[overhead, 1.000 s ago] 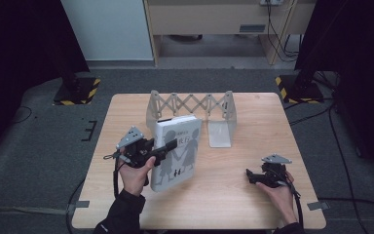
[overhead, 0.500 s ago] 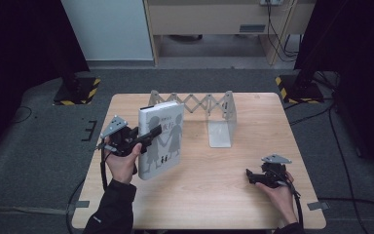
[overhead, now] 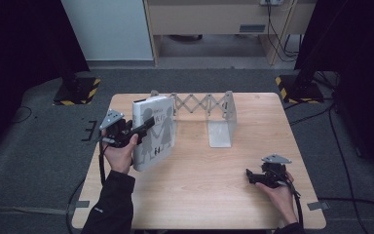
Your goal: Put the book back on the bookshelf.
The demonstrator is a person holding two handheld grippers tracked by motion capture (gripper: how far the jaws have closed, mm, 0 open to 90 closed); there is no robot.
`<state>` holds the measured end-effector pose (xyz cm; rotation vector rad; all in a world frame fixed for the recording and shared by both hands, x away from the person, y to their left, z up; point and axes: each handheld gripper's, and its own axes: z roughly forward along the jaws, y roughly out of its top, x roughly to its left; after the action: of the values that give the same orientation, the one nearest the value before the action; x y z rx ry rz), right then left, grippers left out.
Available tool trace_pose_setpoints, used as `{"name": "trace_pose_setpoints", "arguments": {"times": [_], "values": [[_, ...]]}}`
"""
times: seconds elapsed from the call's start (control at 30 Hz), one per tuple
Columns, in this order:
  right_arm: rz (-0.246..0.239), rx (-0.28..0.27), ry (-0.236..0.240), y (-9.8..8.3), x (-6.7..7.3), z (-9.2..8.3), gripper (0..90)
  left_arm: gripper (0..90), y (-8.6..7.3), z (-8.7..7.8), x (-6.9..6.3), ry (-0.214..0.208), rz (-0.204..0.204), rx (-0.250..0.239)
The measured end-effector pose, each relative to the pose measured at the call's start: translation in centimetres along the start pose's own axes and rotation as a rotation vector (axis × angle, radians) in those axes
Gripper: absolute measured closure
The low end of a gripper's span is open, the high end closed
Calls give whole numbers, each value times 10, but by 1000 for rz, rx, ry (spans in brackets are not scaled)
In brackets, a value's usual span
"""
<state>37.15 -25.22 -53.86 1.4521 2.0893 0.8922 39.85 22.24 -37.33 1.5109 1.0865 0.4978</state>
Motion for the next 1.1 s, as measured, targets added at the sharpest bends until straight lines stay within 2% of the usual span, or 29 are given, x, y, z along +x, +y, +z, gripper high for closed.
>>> {"name": "trace_pose_setpoints", "arguments": {"times": [0.13,0.23,0.43,0.5,0.8,0.93,1.1], "values": [[2,-1,0,0,0,0,89,523,-1,7,3,18,2,-4],[-1,1,2,0,0,0,88,523,-4,12,6,28,-17,-10],[-1,1,1,0,0,0,87,523,-6,22,6,73,8,-18],[4,1,1,0,0,0,88,522,-7,26,6,79,18,-15],[4,0,1,0,0,0,86,522,-14,47,8,98,11,-4],[3,0,-1,0,0,0,84,522,-18,53,11,108,2,4],[4,1,0,0,0,0,84,522,-21,58,13,125,10,-1]]}}
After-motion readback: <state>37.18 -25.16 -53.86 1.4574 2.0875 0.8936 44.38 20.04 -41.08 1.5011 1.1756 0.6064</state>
